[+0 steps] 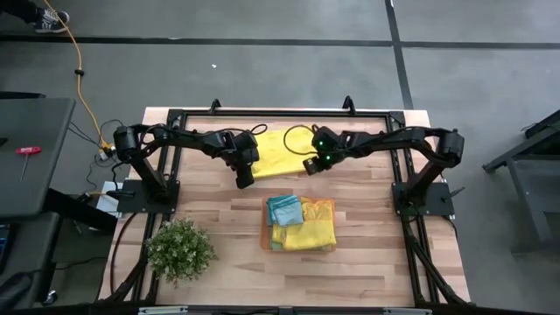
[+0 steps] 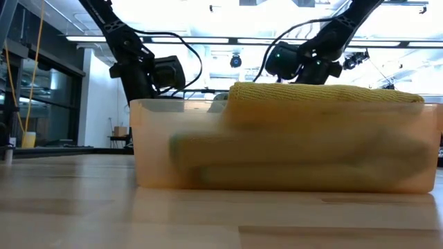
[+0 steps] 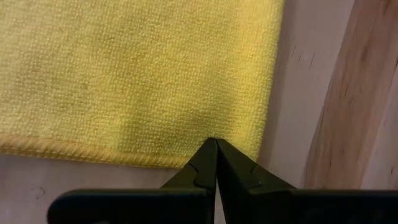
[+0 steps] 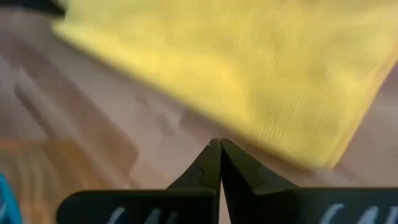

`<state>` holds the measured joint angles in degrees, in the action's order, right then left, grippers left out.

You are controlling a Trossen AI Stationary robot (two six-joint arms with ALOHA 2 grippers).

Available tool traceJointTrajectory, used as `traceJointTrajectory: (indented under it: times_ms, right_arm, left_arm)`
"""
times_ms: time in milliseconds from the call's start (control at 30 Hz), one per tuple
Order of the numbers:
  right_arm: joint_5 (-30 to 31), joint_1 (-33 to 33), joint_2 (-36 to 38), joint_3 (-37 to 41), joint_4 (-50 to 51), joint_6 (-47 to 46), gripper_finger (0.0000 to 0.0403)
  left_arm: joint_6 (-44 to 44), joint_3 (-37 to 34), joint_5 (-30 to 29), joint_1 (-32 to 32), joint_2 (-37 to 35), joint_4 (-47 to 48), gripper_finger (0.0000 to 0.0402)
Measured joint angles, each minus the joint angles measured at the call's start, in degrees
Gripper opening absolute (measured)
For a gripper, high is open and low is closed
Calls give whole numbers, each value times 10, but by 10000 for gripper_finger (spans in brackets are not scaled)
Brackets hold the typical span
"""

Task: Fold microfiber towels
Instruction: Fold the yellow microfiber towel

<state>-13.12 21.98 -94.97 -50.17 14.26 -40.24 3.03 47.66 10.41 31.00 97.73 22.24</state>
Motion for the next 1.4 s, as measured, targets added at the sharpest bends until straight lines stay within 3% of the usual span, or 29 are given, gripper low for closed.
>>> traceJointTrajectory:
  times_ms: [200,400,1000,1400]
  right_arm:
    - [55,26,-12,0,-8,4,0]
    - [64,32,-40,0,10,16,0]
    - [67,-55,-37,-1,59,-62,0]
    - [76,12,66,1,89,19,0]
  left_arm:
    - [-6,-1,-1,0,-1,-7,0]
    - [-22,-1,-3,-1,-2,-9,0]
    - [-50,3,5,-18,-4,4,0]
    - [29,30,8,23,-81,68,0]
